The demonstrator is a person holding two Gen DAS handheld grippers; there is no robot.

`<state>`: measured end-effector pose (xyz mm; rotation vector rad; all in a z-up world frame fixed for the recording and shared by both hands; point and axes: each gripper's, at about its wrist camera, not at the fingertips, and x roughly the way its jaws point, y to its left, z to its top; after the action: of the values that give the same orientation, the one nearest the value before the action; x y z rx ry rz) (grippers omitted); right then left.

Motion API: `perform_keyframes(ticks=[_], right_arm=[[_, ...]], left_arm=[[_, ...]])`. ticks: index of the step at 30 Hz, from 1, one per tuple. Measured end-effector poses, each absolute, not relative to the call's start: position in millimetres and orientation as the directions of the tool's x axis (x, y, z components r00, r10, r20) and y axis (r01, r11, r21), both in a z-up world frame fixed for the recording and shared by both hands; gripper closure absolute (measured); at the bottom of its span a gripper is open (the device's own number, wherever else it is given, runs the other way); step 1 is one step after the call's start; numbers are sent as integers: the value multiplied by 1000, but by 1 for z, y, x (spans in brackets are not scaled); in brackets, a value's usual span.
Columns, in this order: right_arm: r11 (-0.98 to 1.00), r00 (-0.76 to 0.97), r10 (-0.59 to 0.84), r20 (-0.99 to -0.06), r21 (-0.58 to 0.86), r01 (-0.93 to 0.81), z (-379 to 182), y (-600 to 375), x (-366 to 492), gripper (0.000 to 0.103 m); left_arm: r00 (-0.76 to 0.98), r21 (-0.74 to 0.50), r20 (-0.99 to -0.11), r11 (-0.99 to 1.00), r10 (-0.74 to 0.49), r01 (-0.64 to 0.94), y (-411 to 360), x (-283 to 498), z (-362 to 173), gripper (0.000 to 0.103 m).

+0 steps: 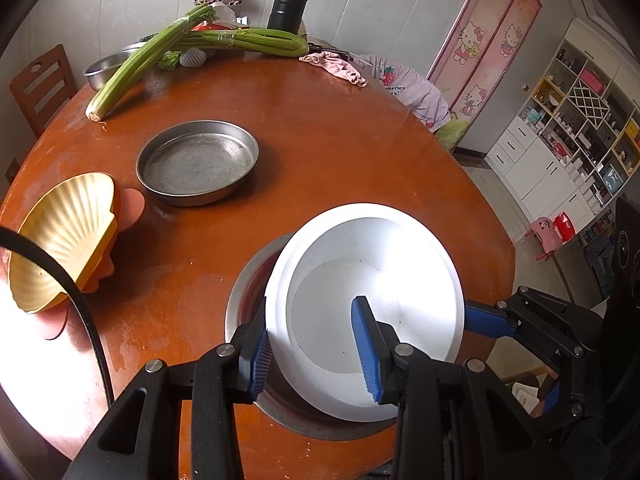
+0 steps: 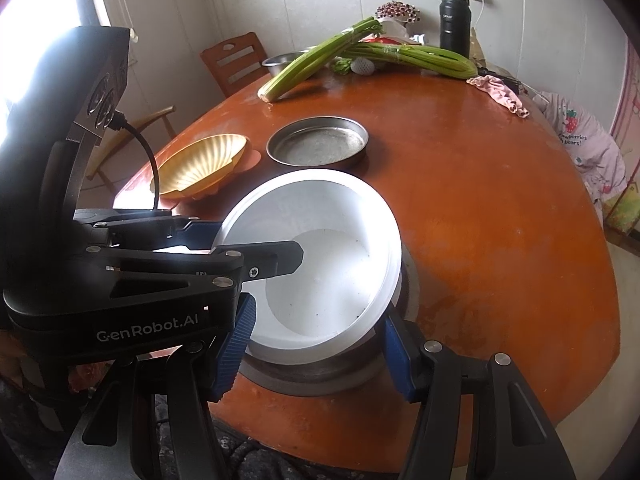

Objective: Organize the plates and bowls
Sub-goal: 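Carry the smaller white bowl with the right gripper over the steel bowl, then lower the smaller white bowl into the large white bowl and open the right gripper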

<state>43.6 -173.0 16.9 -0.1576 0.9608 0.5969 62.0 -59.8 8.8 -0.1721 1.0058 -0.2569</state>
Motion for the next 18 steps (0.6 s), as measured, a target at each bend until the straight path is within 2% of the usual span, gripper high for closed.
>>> perform_keyframes(ticks=[18], right_arm=[[829, 423, 391, -818, 114, -547, 10, -168, 46, 40]], left_arm=[[515, -243, -812, 962, -273, 127, -57, 62, 8, 66]])
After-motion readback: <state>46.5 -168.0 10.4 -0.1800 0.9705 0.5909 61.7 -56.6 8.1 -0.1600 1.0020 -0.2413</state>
